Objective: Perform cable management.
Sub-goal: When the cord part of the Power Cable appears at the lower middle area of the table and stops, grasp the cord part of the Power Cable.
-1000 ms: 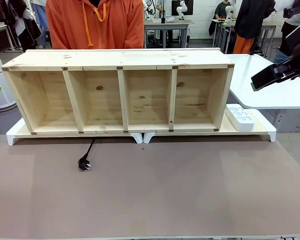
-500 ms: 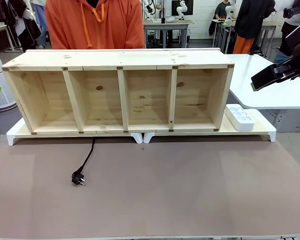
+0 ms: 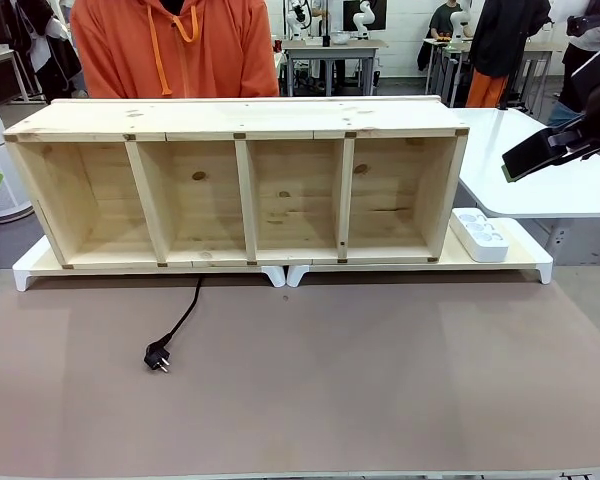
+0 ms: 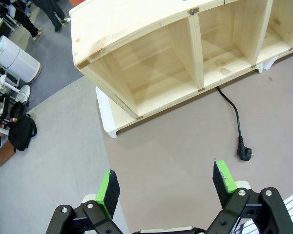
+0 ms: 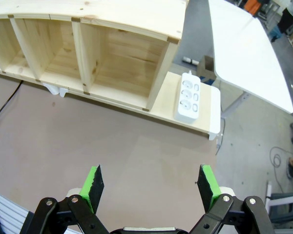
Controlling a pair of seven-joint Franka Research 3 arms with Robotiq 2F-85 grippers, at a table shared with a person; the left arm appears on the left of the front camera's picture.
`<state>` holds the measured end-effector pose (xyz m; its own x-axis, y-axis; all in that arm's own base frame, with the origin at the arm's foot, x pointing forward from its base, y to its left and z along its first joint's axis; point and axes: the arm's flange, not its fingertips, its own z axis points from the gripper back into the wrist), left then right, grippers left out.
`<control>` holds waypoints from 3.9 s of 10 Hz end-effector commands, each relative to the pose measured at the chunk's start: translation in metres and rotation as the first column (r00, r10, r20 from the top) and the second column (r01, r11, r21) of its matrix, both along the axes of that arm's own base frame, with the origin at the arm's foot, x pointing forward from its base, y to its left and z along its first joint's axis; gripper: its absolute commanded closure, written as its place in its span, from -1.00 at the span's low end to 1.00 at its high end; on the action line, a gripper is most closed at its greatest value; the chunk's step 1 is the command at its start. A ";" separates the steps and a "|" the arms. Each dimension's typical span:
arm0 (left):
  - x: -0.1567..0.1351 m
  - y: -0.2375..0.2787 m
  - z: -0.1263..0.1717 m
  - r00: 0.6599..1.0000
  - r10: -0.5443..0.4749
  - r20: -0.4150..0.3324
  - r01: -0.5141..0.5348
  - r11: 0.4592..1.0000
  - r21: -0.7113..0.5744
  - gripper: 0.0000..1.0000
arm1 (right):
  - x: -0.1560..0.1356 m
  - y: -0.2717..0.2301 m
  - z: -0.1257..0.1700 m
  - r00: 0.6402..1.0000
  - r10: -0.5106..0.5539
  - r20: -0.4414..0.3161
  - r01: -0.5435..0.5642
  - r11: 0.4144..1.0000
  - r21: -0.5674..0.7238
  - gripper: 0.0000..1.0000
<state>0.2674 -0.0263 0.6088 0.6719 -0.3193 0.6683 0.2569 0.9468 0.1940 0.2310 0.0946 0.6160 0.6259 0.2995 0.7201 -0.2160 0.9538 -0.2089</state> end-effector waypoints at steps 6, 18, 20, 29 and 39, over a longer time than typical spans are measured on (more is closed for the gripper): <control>0.000 -0.001 0.001 1.000 0.000 0.002 0.000 1.000 0.004 -1.00 | 0.000 0.000 0.000 1.000 0.000 0.000 0.000 1.000 0.000 -1.00; 0.000 -0.001 0.001 1.000 0.000 0.002 0.000 1.000 0.004 -1.00 | 0.086 0.272 -0.026 0.981 -0.029 -0.192 0.081 0.960 0.267 -1.00; 0.000 -0.001 0.001 1.000 0.000 0.002 0.000 1.000 0.004 -1.00 | 0.089 0.317 -0.050 0.947 -0.073 -0.312 0.161 0.950 0.268 -1.00; 0.000 -0.001 0.001 1.000 0.000 0.002 0.000 1.000 0.004 -1.00 | 0.137 0.460 -0.178 0.875 -0.141 -0.464 0.228 0.964 0.136 -1.00; 0.000 -0.001 0.001 1.000 0.000 0.002 0.000 1.000 0.004 -1.00 | 0.144 0.482 -0.213 0.856 -0.151 -0.495 0.226 0.970 0.094 -1.00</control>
